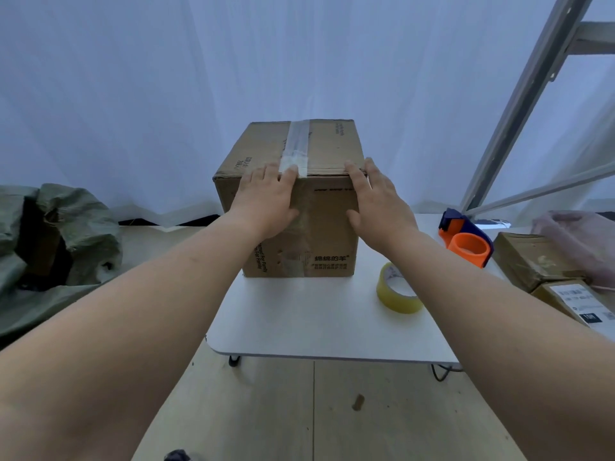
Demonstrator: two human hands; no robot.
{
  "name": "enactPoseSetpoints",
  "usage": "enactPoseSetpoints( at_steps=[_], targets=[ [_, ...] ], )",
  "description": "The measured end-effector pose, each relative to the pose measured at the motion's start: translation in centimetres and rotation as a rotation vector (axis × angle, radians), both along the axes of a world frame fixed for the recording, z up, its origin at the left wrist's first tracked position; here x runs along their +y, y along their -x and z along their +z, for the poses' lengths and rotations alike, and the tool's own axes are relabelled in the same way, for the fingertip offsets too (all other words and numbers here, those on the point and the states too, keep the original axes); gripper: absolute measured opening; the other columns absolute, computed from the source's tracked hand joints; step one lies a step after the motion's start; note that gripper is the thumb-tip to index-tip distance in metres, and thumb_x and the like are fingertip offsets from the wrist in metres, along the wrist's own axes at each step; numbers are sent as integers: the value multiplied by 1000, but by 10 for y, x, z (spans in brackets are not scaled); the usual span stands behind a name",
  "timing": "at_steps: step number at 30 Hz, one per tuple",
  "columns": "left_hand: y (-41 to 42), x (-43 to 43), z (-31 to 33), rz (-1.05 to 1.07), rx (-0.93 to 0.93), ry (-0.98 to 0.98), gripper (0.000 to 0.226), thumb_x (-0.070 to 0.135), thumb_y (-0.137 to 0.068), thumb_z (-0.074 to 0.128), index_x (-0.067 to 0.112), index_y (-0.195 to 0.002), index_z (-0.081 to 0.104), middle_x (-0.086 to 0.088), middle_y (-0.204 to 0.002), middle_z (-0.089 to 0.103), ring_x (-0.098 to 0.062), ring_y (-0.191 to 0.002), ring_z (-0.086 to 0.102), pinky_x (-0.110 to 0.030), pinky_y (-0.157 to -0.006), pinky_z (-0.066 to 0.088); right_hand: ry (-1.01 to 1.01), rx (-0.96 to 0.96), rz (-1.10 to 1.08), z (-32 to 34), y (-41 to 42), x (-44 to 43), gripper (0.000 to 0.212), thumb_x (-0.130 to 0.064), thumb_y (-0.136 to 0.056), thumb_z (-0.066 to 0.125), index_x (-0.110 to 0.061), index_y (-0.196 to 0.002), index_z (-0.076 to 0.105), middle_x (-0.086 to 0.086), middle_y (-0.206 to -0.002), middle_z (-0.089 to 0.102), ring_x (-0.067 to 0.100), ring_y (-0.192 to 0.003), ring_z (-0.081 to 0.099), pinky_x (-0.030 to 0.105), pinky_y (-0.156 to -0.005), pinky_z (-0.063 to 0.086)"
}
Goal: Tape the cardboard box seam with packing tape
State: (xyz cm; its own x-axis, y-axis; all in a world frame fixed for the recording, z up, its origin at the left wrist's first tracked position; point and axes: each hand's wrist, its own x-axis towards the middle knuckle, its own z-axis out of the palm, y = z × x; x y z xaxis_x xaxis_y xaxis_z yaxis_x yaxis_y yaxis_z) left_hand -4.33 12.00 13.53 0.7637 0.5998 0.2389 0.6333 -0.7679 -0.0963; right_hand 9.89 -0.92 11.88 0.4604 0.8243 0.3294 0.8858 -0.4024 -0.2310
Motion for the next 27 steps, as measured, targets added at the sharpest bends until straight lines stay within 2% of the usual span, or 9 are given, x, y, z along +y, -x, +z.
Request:
enactPoseSetpoints(
  at_steps=[2, 5, 11, 18, 27],
  targets=[
    [4, -10, 7, 28, -4, 45, 75, 43, -92, 51, 16, -150, 12, -17, -159, 6, -37, -145, 11, -48, -117, 10, 9, -5, -7, 4, 0, -16, 71, -19, -92, 51, -24, -148, 9, 9, -158, 5, 30, -142, 17, 47, -97, 44],
    [12, -27, 14, -6, -54, 25, 71, 42, -93, 49, 15, -149, 16, -16, -158, 13, -35, -145, 14, -48, -117, 12, 31, -5, -6, 11, 1, -42, 68, -19, -92, 52, -22, -148, 12, 9, -157, 11, 31, -141, 19, 48, -100, 41],
    [18, -70, 21, -148, -16, -56, 58, 39, -93, 48, 15, -143, 30, -12, -152, 27, -32, -140, 25, -48, -113, 23, 77, -10, 3, 21, -2, -97, 62, -18, -92, 52, -17, -146, 22, 10, -152, 26, 30, -137, 27, 45, -106, 35],
    [3, -117, 24, -294, 28, -93, 50, 38, -94, 47, 15, -138, 41, -8, -145, 39, -29, -135, 32, -45, -108, 29, 115, 17, -38, 27, -10, -151, 55, -19, -92, 51, -16, -142, 31, 8, -146, 35, 28, -133, 32, 43, -105, 35],
    [-42, -147, -8, -420, 89, -28, 48, 39, -94, 47, 18, -137, 42, -7, -143, 42, -27, -132, 36, -40, -105, 32, 162, 127, -137, -2, -40, -180, 52, -19, -93, 51, -14, -141, 35, 9, -145, 39, 26, -131, 36, 38, -104, 34]
  ],
)
